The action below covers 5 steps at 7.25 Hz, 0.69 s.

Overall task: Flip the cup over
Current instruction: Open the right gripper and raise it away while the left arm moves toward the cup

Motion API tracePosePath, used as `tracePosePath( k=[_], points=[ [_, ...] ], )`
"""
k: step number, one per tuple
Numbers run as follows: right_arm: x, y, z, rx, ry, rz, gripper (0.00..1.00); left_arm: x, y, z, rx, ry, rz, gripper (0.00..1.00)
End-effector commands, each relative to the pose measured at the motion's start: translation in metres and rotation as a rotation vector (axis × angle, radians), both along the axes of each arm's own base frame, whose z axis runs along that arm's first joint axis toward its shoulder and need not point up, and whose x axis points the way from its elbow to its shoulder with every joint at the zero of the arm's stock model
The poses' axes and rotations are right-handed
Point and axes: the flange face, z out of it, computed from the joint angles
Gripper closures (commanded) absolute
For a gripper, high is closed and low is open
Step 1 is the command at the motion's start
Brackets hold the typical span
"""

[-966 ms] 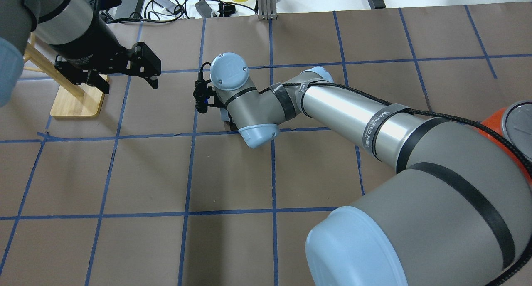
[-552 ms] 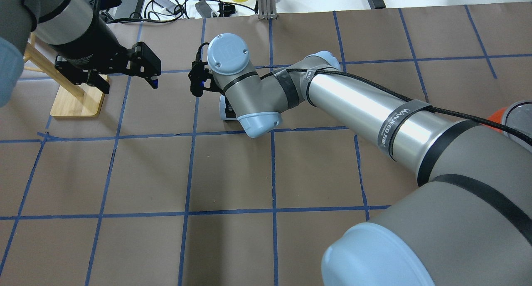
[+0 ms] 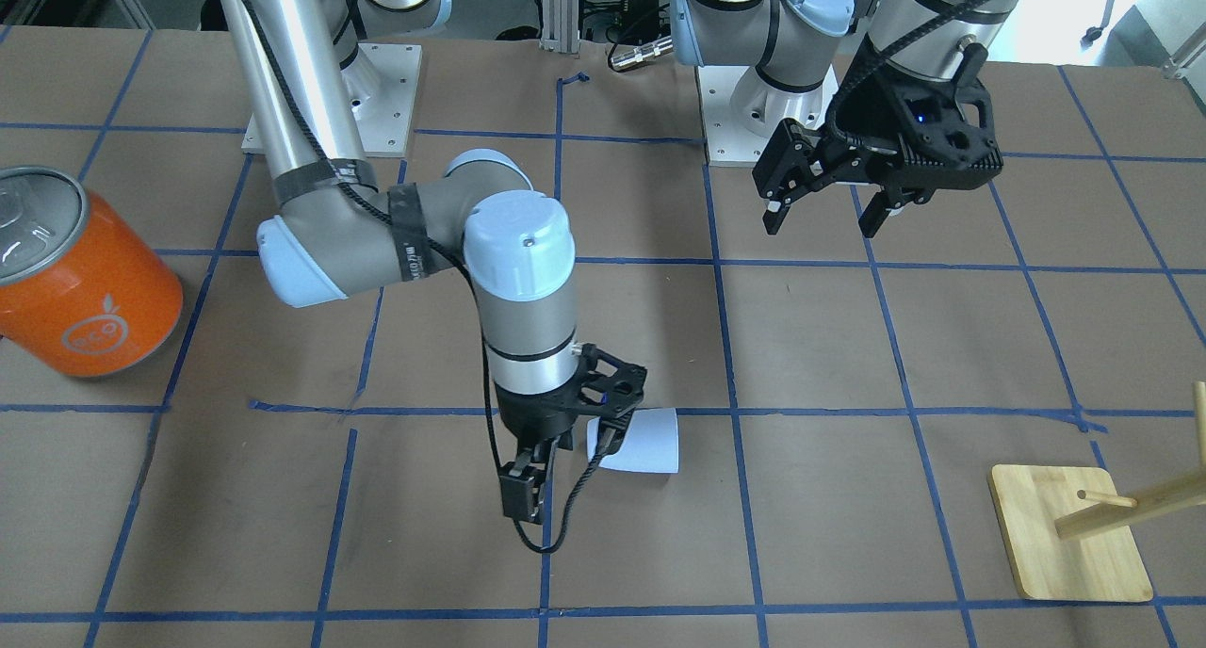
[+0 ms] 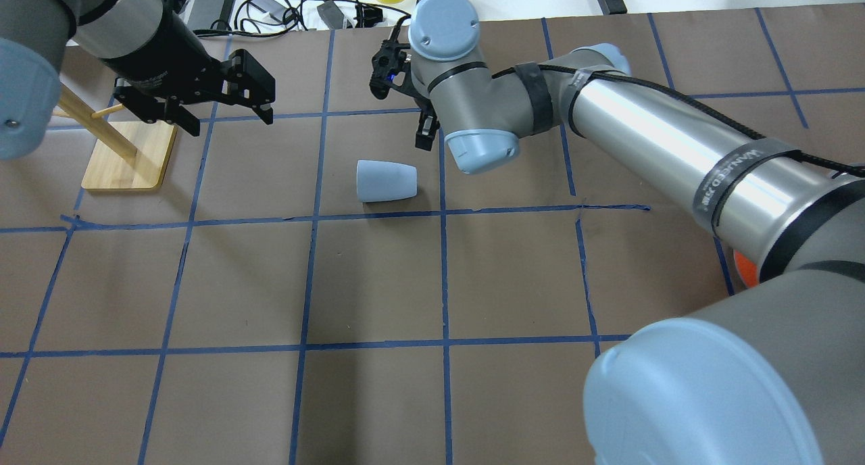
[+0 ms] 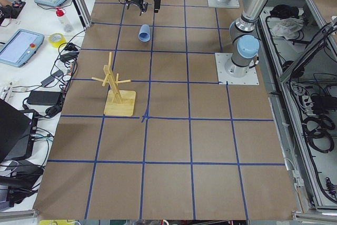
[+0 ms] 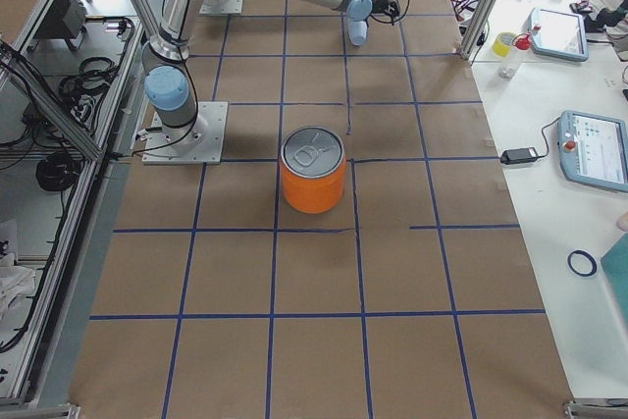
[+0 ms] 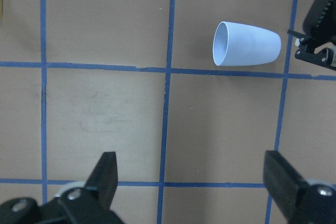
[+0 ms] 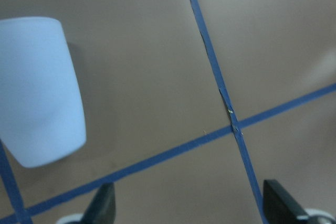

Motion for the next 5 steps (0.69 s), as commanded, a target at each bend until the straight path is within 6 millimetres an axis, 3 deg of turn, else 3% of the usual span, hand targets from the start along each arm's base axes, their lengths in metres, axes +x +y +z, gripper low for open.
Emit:
tracePosePath(
  k=[1,2,3,4,5],
  points=[
    [-0.103,-0.024,0.037,0.067,-0.034,-0.189,0.01,0.009,-0.038,-0.052,0.076,0.121,0.020,0.00],
    [-0.186,-0.037,0.039,0.146,-0.062,-0.435,0.01,0.010,-0.059,-0.082,0.089,0.125,0.022,0.00],
    [-0.240,-0.040,0.048,0.178,-0.109,-0.688,0.00,0.011,-0.077,-0.110,0.112,0.133,0.022,0.00],
    [-0.248,-0.023,0.071,0.223,-0.130,-0.837,0.00,0.007,-0.088,-0.129,0.137,0.174,0.019,0.00],
    [-0.244,-0.004,0.102,0.238,-0.178,-1.032,0.00,0.001,-0.100,-0.147,0.116,0.261,0.005,0.00]
  ],
)
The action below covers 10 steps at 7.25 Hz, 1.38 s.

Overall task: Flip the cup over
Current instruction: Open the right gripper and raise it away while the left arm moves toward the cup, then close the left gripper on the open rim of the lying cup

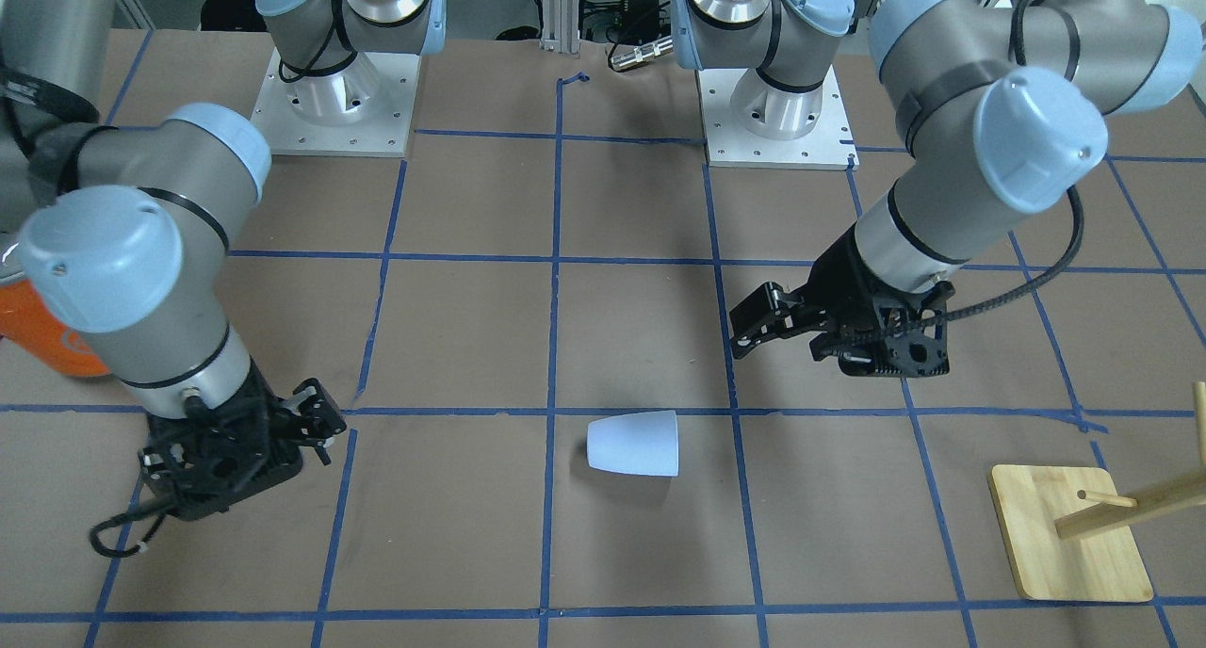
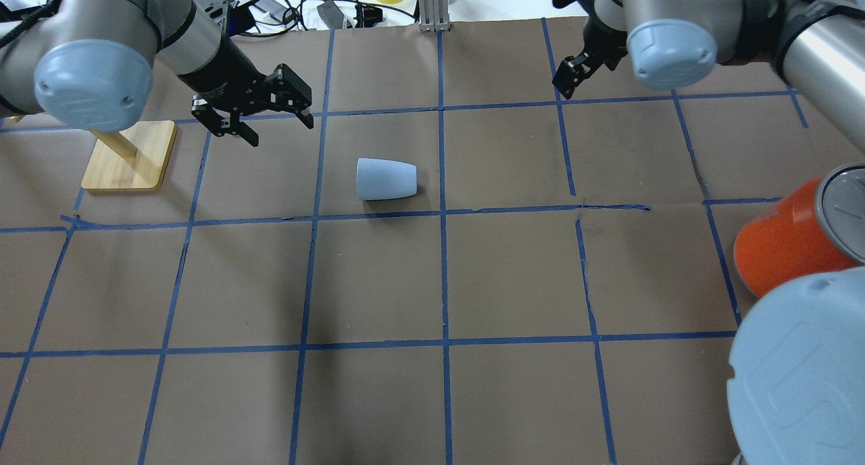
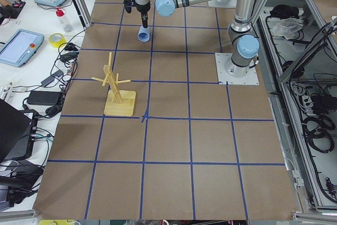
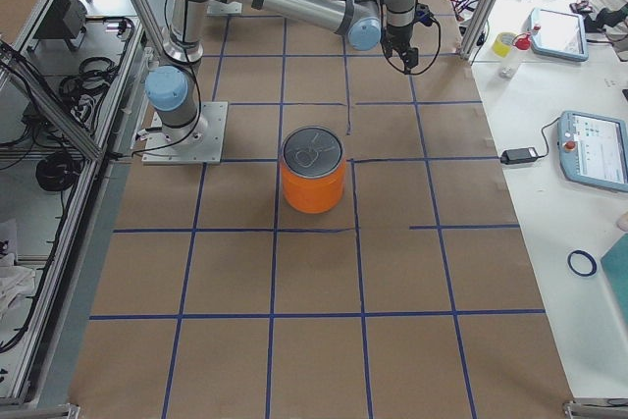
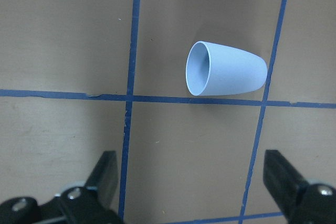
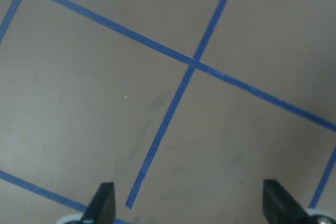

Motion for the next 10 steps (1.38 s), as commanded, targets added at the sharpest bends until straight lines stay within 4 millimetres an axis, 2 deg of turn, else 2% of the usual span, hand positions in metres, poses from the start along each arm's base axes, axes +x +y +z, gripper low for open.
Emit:
tracePosePath(
  k=[1,2,3,4,5,6,7,8,9,10],
  points=[
    [-0.008,0.033,0.059,-0.004,-0.059,-0.383,0.00,-0.010,-0.018,-0.045,-0.008,0.127,-0.067,0.00],
    [-0.005,0.055,0.095,-0.034,-0.058,-0.421,0.00,-0.017,-0.019,-0.067,-0.014,0.220,-0.136,0.00],
    [-0.005,0.073,0.105,0.024,-0.055,-0.497,0.00,-0.018,-0.021,-0.083,-0.002,0.241,-0.136,0.00],
    [0.009,0.078,0.111,0.032,-0.078,-0.602,0.00,-0.018,-0.029,-0.097,-0.017,0.243,-0.142,0.00],
    [0.044,0.091,0.115,0.030,-0.023,-0.588,0.00,-0.019,-0.035,-0.112,-0.035,0.258,-0.158,0.00],
    [0.081,0.103,0.103,0.013,0.101,-0.522,0.00,-0.024,-0.037,-0.128,-0.037,0.330,-0.184,0.02],
    [0.098,0.100,0.088,0.034,0.095,-0.501,0.00,-0.025,-0.040,-0.144,-0.051,0.338,-0.207,0.02],
    [0.098,0.099,0.093,0.046,0.030,-0.507,0.00,-0.025,-0.044,-0.160,-0.043,0.345,-0.206,0.07],
    [0.085,0.094,0.088,0.070,0.001,-0.520,0.00,-0.025,-0.044,-0.165,-0.036,0.351,-0.204,0.52],
    [0.059,0.085,0.088,0.109,-0.090,-0.570,0.00,-0.029,-0.044,-0.168,-0.034,0.399,-0.196,0.67]
  ],
)
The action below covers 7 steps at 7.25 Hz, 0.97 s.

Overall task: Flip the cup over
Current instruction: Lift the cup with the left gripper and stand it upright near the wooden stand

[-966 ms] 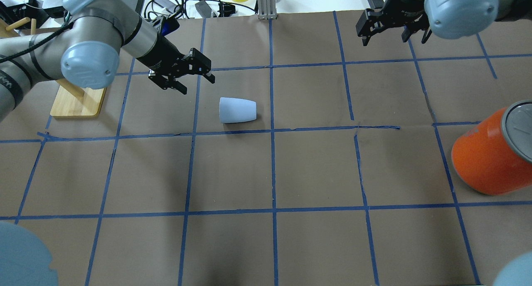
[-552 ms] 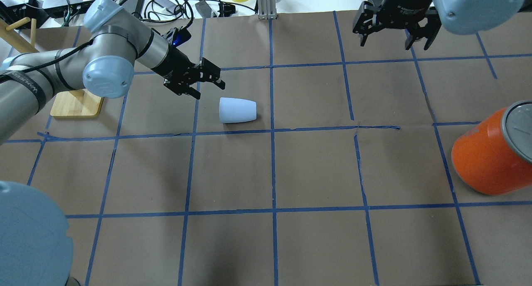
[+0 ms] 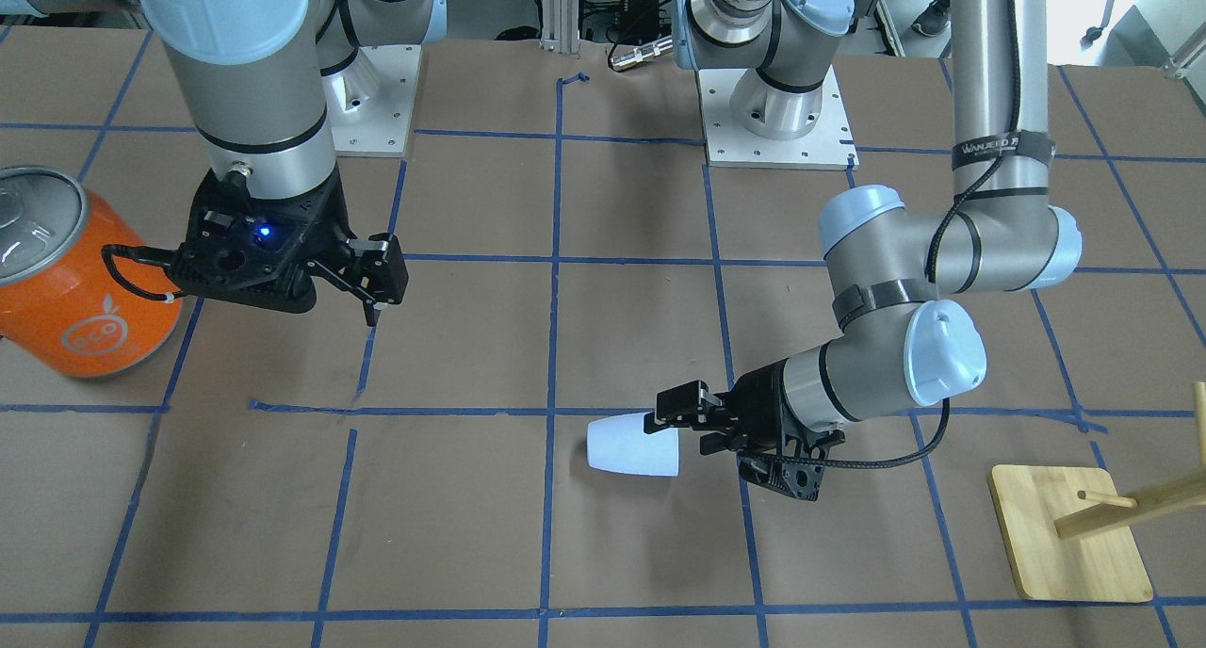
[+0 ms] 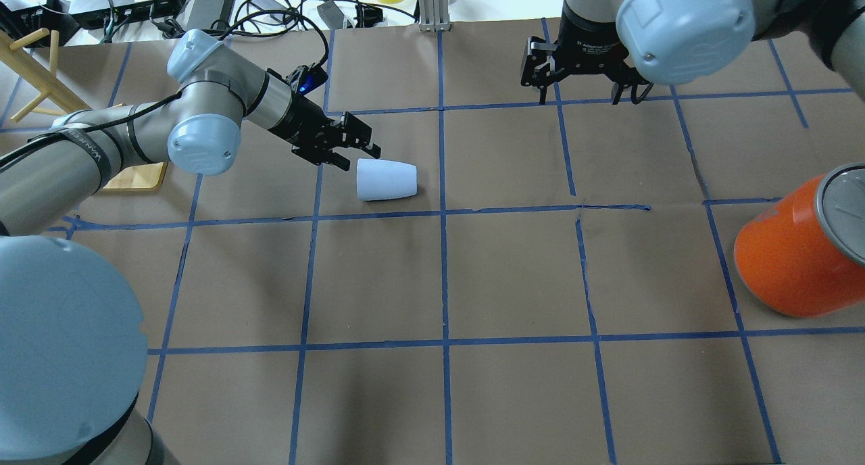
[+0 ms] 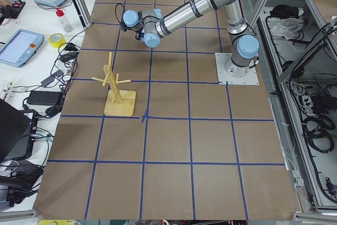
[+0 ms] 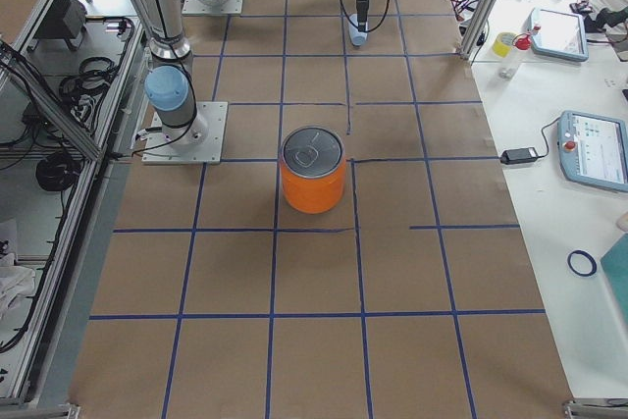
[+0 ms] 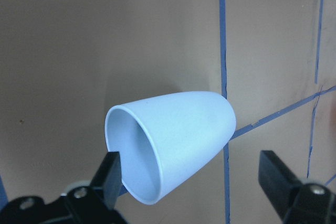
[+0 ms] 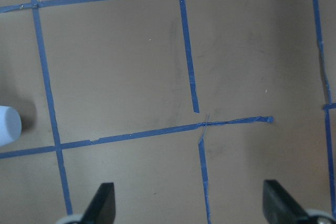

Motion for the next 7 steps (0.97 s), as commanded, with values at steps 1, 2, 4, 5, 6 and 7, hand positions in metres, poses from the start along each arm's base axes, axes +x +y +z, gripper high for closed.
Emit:
tracePosePath(
  k=[1,2,4,5,6,7],
  points=[
    [-0.042,-0.011,0.007,0.009,-0.143,-0.092,0.00,-0.006,0.001,-0.008,0.026,0.081,0.019,0.75],
    [-0.046,0.004,0.020,-0.004,-0.119,-0.103,0.00,-0.011,0.004,-0.007,0.051,0.144,0.052,0.85],
    [-0.049,0.019,0.016,0.053,-0.101,-0.110,0.00,-0.016,0.004,0.002,0.124,0.202,0.149,1.00],
    [-0.050,0.020,0.018,0.052,-0.100,-0.112,0.00,-0.015,0.001,0.022,0.172,0.196,0.237,1.00],
    [-0.051,0.029,0.017,0.093,-0.085,-0.112,0.00,-0.009,-0.006,0.047,0.172,0.177,0.301,1.00],
    [-0.053,0.034,0.015,0.136,-0.075,-0.114,0.00,0.005,-0.021,0.077,0.104,0.078,0.328,1.00]
  ],
)
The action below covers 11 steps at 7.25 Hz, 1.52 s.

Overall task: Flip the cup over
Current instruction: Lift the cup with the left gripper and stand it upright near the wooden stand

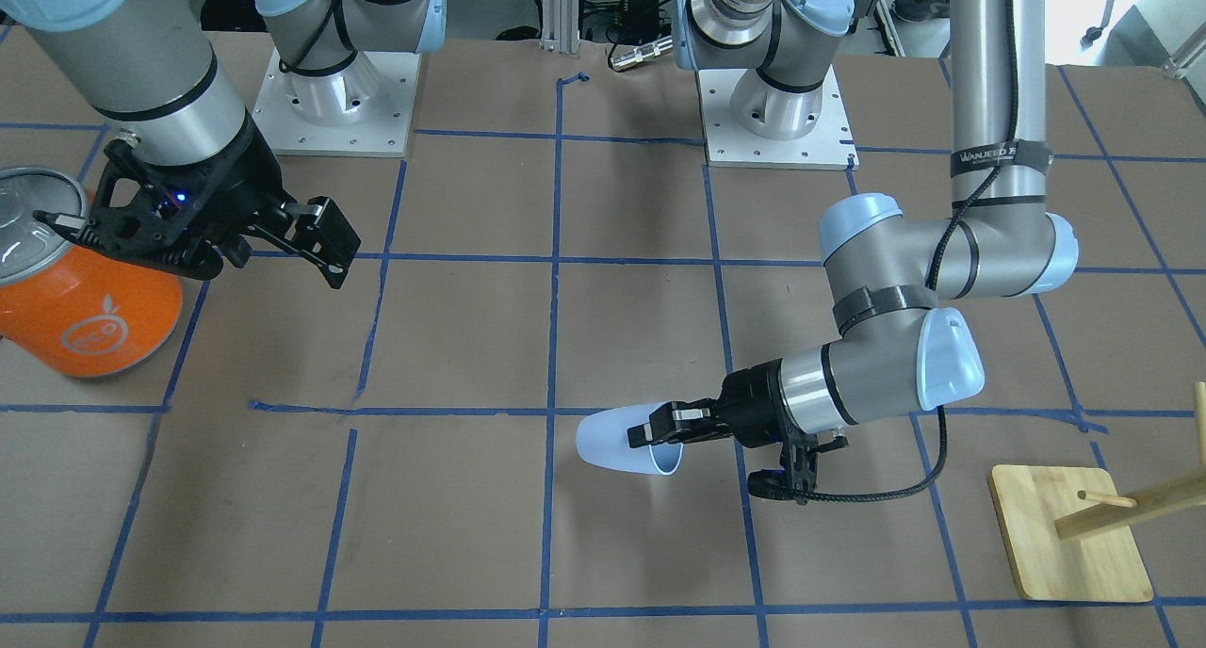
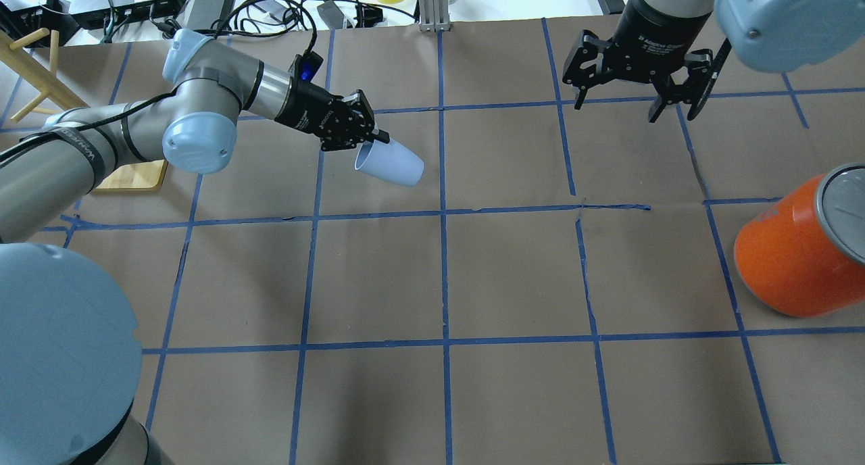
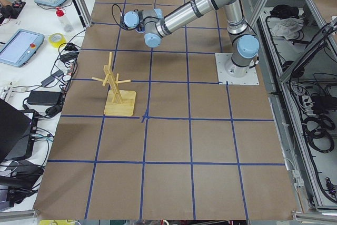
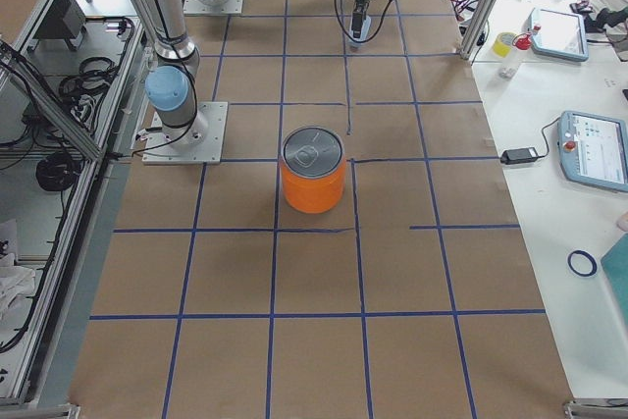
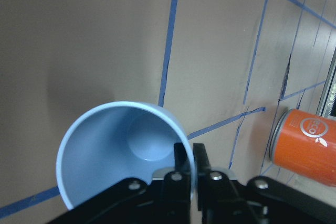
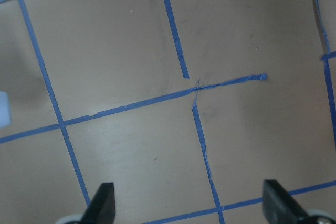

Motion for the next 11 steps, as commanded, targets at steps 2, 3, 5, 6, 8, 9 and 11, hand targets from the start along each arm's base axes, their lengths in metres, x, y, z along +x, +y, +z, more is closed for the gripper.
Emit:
tracePosePath(
  k=[2,3,5,6,8,9,11],
  points=[
    [-0.003,0.006,-0.001,0.037,0.016,0.001,0.00,0.046,-0.033,0.053,-0.121,-0.500,0.012,1.00],
    [-0.003,0.006,-0.001,0.037,0.016,0.002,0.00,0.064,-0.036,0.059,-0.196,-0.707,-0.128,1.00],
    [-0.002,0.006,-0.001,0.036,0.016,0.010,0.00,0.082,-0.036,0.052,-0.271,-0.902,-0.354,1.00],
    [-0.002,0.006,-0.001,0.037,0.016,0.010,0.00,0.076,-0.039,0.049,-0.324,-0.917,-0.333,1.00],
    [-0.002,0.007,-0.001,0.037,0.016,0.013,0.00,0.075,-0.037,0.041,-0.340,-0.913,-0.342,0.95],
    [-0.002,0.006,-0.002,0.040,0.016,0.013,0.00,0.074,-0.032,0.031,-0.323,-0.909,-0.352,0.01],
    [-0.002,0.007,-0.003,0.045,0.016,0.013,0.00,0.075,-0.028,0.029,-0.312,-0.910,-0.355,0.00]
  ],
)
